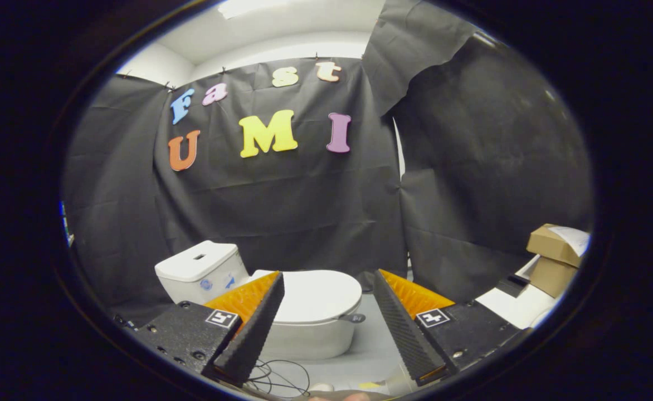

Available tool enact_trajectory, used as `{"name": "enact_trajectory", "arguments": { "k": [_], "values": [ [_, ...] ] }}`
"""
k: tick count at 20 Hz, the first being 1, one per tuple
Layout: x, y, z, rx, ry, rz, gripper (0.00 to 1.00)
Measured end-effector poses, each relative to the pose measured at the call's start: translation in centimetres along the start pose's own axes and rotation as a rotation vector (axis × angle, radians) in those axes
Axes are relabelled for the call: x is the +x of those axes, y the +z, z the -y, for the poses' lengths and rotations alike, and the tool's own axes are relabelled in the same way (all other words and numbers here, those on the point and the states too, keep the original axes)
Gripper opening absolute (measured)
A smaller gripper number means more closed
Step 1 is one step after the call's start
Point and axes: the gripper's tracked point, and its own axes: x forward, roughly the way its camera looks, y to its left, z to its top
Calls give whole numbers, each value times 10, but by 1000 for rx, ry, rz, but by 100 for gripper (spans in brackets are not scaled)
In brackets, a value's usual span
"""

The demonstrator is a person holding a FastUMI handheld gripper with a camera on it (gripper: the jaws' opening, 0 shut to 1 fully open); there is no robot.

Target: Open the toilet lid.

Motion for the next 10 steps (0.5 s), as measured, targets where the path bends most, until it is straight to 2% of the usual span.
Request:
{"name": "enact_trajectory", "arguments": {
  "k": [6,10],
  "values": [
    [5,1,4,34,7,-12,100],
    [9,8,-2,12,26,-4,100]
  ]
}}
